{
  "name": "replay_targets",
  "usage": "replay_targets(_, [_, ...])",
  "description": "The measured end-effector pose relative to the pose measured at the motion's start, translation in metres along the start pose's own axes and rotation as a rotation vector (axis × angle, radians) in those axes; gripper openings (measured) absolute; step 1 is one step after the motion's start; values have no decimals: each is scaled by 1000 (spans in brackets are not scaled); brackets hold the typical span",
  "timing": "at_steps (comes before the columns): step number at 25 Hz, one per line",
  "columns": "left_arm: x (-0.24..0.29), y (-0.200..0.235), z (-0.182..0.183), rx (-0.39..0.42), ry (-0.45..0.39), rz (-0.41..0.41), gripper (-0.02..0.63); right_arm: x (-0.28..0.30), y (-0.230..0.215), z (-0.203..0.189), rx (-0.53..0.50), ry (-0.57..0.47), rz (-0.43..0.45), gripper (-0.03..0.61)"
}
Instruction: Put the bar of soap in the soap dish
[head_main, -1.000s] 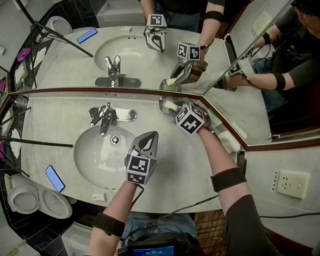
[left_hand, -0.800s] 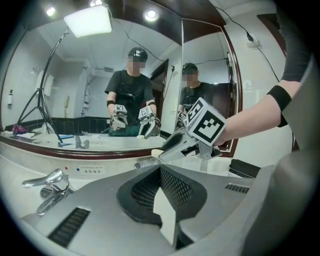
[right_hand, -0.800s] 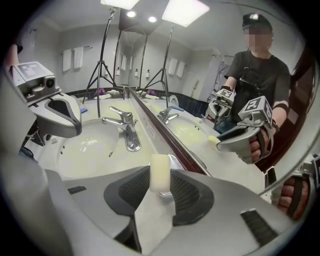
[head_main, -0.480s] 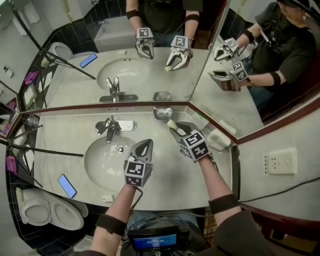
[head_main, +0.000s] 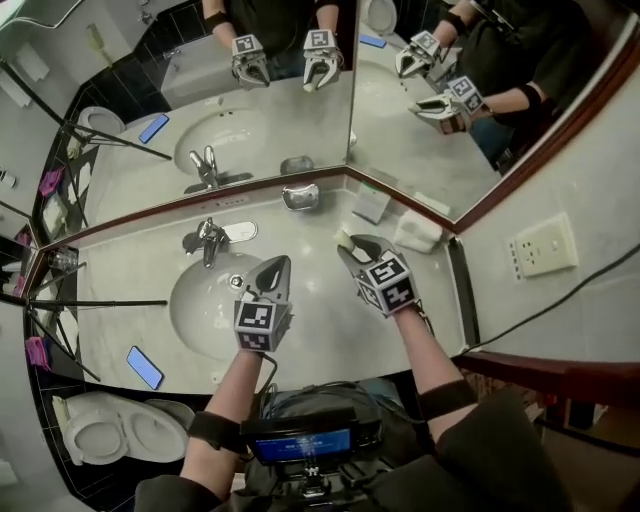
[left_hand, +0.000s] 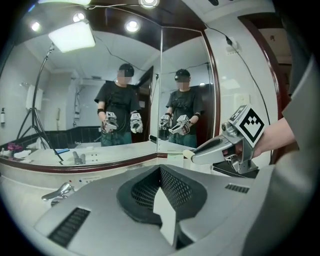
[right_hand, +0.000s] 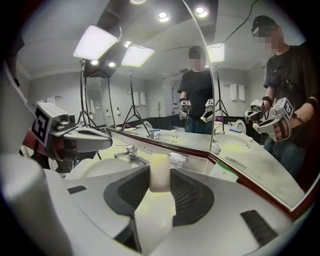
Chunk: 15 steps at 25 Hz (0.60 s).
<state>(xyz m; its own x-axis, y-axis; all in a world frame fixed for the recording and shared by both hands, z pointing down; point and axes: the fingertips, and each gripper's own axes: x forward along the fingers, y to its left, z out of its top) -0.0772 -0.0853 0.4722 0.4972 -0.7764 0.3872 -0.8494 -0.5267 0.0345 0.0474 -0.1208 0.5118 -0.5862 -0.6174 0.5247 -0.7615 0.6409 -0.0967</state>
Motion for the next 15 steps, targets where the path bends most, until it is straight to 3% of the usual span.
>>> replay_targets(15, [29,-30,-40,25,96,-47,2,20,-13,-124,-120,331,-45,156])
